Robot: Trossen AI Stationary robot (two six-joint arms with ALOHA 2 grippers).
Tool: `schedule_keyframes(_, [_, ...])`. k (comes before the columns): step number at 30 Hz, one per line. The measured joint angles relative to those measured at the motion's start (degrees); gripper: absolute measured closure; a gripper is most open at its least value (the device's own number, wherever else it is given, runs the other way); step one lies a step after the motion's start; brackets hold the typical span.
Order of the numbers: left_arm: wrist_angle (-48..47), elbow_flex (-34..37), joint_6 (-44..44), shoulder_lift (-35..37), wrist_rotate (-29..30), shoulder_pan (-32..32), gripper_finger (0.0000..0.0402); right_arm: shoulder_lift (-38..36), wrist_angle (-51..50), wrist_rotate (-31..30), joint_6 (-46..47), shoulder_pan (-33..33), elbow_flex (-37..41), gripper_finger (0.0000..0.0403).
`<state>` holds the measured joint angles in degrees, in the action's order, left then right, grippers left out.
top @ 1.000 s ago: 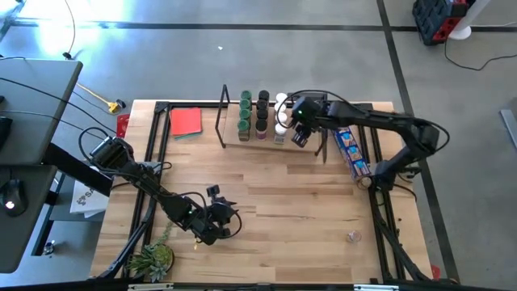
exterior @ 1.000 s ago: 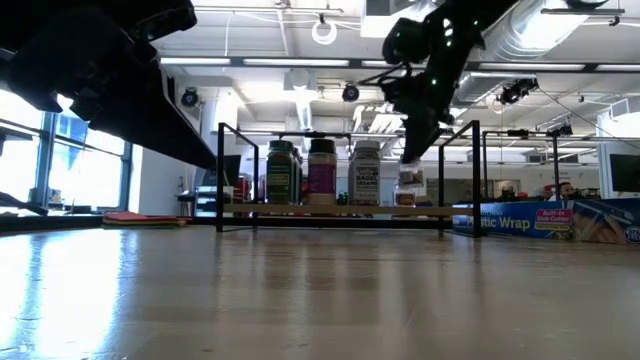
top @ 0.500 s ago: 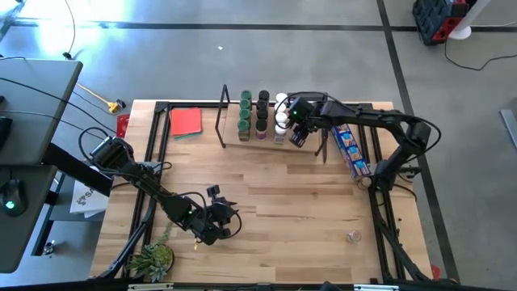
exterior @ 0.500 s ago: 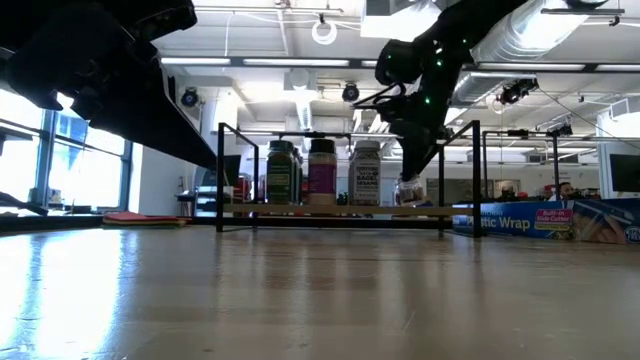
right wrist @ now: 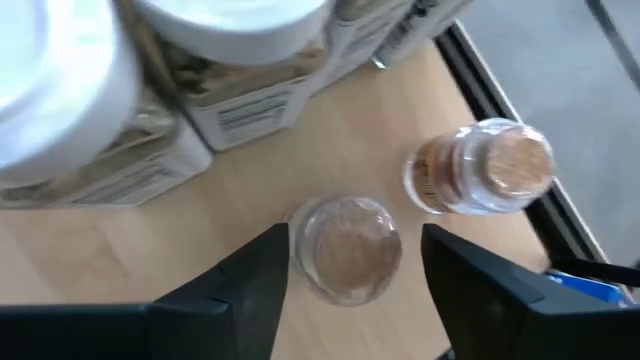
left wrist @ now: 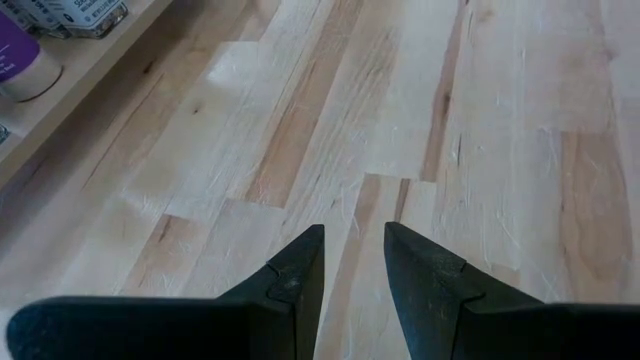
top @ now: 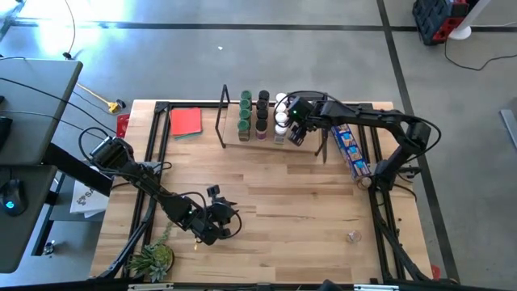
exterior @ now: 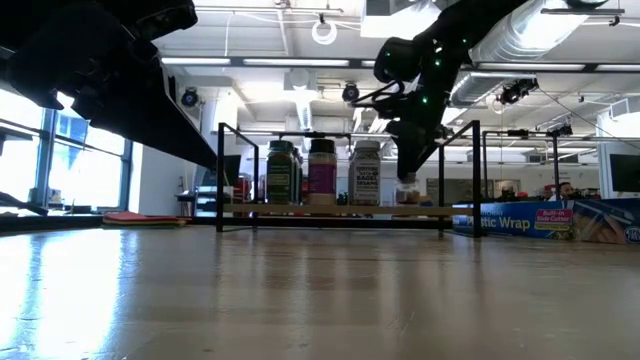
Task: Shelf spices
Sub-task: Put the top brown seasoning bottle on the shelf aligned with the other brown seasoning bottle, then put the bottom brown seasoning on the shelf aligned with the other brown seasoning bottles
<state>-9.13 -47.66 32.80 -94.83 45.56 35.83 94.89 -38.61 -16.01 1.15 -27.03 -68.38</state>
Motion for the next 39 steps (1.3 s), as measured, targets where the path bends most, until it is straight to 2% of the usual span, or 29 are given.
schedule_keyframes(5, [0.01, 0.0, 0.01, 0.0, 0.0, 0.0, 0.0298, 0.0, 0.17, -4.75, -0.12, 0.0, 0.0, 0.0172])
schedule_keyframes(10, [0.02, 0.0, 0.02, 0.0, 0.0, 0.0, 0.0298, -0.32, -0.36, -4.81, -1.61, 1.01, -2.35, 0.0171])
schedule_keyframes(15, [0.04, 0.0, 0.18, -0.02, -0.02, 0.02, 0.0298, -4.34, -8.59, -6.14, -2.64, 5.25, -7.78, 0.0171])
schedule_keyframes(18, [0.04, 0.0, 0.56, -0.02, -0.01, 0.2, 0.0298, -9.3, -15.96, -7.53, -2.5, 11.58, -9.96, 0.0171])
schedule_keyframes(21, [0.1, 0.0, 0.59, -0.02, -0.01, 0.24, 0.0298, -14.57, -22.0, -7.49, -0.38, 21.23, -10.19, 0.0171])
schedule_keyframes(26, [0.32, 0.0, 0.55, -0.02, 0.0, 0.24, 0.0298, -18.73, -30.93, -6.93, 14.77, 40.63, -8.15, 0.0171])
schedule_keyframes(28, [0.49, 0.0, 0.57, -0.02, 0.0, 0.24, 0.0298, -18.32, -33.28, -3.88, 21.97, 47.44, -6.69, 0.0171])
schedule_keyframes(32, [0.48, 0.02, 0.59, -0.02, 0.0, 0.24, 0.0298, -15.55, -33.6, 8.2, 35.68, 57.82, -3.56, 0.0171])
schedule_keyframes(36, [0.57, 0.02, 0.41, -0.02, 0.0, 0.24, 0.0298, -11.52, -33.87, 17.25, 48.28, 65.75, -1.77, 0.0171])
schedule_keyframes(39, [0.6, 0.02, 0.39, -0.02, 0.0, 0.24, 0.0298, -8.86, -32.43, 21.24, 56.45, 70.57, 0.01, 0.0171])
